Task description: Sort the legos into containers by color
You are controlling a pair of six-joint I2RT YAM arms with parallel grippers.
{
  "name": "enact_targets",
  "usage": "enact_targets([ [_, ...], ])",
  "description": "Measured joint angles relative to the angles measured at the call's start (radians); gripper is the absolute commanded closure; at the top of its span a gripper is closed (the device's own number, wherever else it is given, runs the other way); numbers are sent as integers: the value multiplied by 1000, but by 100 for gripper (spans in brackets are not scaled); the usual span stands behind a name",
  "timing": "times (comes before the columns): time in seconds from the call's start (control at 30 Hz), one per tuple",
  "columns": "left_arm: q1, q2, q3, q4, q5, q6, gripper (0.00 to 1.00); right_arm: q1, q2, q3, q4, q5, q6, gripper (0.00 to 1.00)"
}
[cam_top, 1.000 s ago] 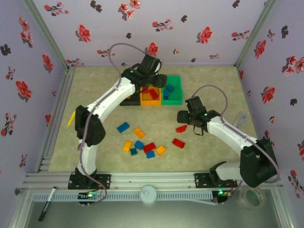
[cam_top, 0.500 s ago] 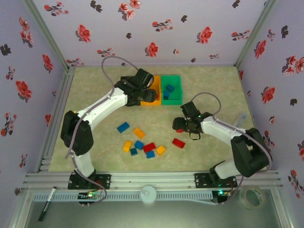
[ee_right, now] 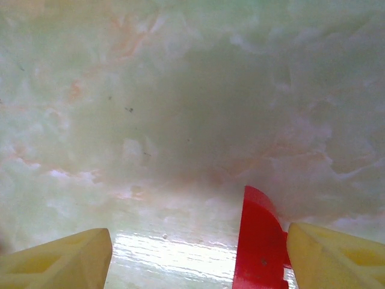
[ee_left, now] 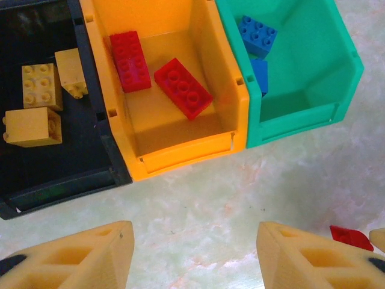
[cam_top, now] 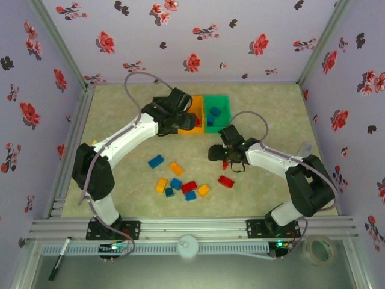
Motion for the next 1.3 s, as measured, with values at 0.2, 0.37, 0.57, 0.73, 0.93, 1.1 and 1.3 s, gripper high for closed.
enact_targets([
  [0.2, 0, -7, -5, 0, -3, 0, 44, 32, 34, 7, -69, 106, -2, 34],
  [0.37, 0, -27, -16, 1, -4, 0, 45, 40, 37, 7, -93, 159, -2, 47],
  [0.57, 0, -56, -38, 0, -12, 0, 45, 40, 58, 7, -96, 170, -6, 56],
  [0.73, 2, -79, -57, 0, -21, 0, 45, 40, 66, 7, -97, 174, -12, 75],
  [0.93, 2, -109, -102, 5, -23, -3, 46, 39, 68, 55, -112, 174, -44, 83],
  [1.1, 2, -169, -182, 8, -23, -19, 46, 28, 101, 243, -126, 177, -105, 84],
  [1.3, 2, -258, -269, 14, -31, -47, 46, 17, 217, 488, -101, 173, -170, 85],
])
